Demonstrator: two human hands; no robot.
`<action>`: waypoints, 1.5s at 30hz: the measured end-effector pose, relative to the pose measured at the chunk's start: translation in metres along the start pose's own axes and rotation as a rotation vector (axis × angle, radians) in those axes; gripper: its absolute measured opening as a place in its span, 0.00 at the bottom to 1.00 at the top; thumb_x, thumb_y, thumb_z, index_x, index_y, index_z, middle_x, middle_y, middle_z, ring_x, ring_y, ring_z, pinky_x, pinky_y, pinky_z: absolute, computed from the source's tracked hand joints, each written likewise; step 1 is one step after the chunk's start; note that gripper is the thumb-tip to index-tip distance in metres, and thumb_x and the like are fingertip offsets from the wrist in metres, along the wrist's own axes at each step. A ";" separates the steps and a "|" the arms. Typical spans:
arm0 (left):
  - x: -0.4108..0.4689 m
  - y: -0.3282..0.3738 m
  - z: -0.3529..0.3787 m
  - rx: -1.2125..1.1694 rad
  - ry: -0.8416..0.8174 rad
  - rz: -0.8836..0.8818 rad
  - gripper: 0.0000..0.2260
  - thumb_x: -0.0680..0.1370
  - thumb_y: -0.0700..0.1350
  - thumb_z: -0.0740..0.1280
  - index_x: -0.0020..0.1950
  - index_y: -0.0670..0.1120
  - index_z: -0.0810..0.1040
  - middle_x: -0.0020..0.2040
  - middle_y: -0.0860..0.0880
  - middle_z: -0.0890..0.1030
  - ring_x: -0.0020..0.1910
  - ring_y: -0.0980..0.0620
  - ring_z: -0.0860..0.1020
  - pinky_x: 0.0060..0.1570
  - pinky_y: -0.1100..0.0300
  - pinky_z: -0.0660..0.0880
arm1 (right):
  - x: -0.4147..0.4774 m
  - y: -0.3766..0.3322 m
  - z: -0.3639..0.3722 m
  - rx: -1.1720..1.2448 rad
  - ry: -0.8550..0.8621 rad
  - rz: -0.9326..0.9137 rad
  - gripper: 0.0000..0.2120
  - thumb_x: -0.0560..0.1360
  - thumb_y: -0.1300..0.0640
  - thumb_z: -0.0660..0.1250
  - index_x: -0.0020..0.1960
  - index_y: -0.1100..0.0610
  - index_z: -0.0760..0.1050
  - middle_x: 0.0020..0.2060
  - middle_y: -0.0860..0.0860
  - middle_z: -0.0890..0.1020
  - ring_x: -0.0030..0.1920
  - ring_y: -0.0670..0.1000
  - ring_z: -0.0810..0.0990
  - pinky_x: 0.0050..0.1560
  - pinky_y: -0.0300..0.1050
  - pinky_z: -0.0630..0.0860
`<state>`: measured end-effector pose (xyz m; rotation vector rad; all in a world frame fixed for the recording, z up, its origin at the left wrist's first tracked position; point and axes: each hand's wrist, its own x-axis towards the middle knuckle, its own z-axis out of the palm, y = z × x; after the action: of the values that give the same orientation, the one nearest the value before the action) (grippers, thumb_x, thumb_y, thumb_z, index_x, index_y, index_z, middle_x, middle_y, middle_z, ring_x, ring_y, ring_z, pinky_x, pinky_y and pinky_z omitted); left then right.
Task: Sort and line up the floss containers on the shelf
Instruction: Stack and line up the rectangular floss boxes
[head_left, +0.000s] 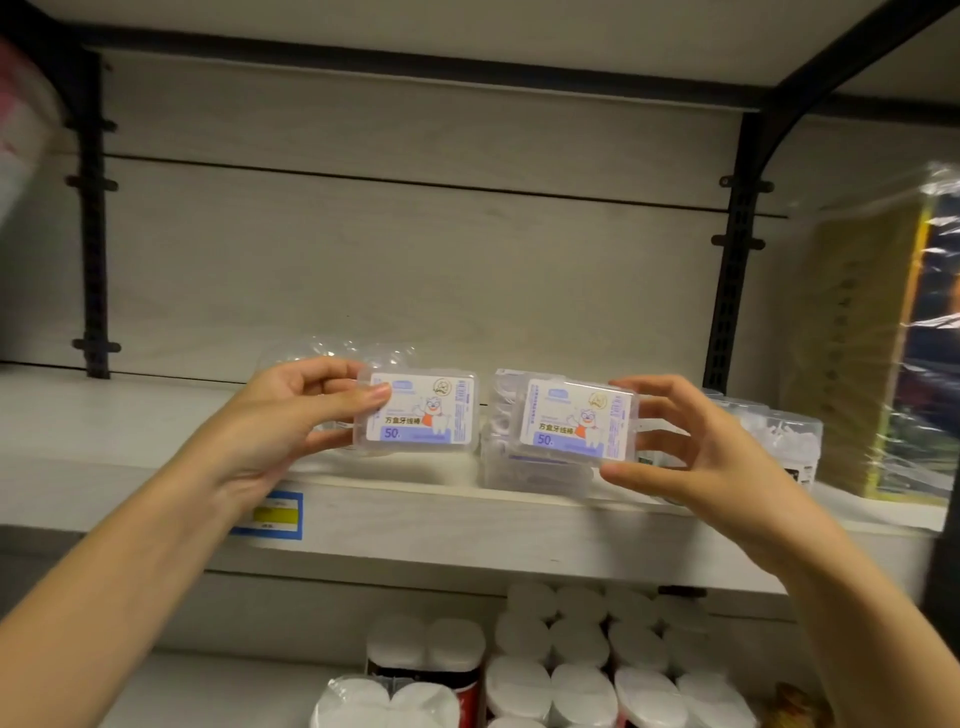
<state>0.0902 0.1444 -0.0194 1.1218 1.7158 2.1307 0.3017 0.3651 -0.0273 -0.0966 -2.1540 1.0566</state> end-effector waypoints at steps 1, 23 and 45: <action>-0.001 0.001 -0.001 -0.002 0.003 0.001 0.37 0.41 0.56 0.81 0.47 0.46 0.80 0.36 0.51 0.83 0.38 0.56 0.84 0.33 0.67 0.77 | 0.000 0.000 0.000 0.026 -0.006 0.002 0.26 0.63 0.61 0.76 0.56 0.44 0.73 0.52 0.44 0.81 0.49 0.46 0.82 0.48 0.46 0.80; -0.021 0.038 -0.219 0.161 0.114 0.045 0.15 0.65 0.42 0.72 0.51 0.43 0.79 0.45 0.45 0.83 0.43 0.53 0.84 0.40 0.66 0.80 | 0.025 -0.074 0.149 0.223 0.091 -0.083 0.36 0.41 0.32 0.77 0.46 0.41 0.77 0.46 0.46 0.84 0.46 0.49 0.84 0.36 0.40 0.81; 0.034 0.021 -0.326 0.644 -0.396 -0.113 0.15 0.68 0.47 0.73 0.53 0.51 0.79 0.51 0.51 0.82 0.48 0.54 0.81 0.44 0.67 0.77 | 0.031 -0.111 0.222 0.010 0.074 0.039 0.36 0.45 0.32 0.76 0.51 0.40 0.76 0.46 0.44 0.83 0.46 0.45 0.84 0.36 0.39 0.81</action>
<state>-0.1385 -0.0900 -0.0005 1.4230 2.2367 1.1884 0.1637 0.1562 -0.0195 -0.1719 -2.0880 1.0691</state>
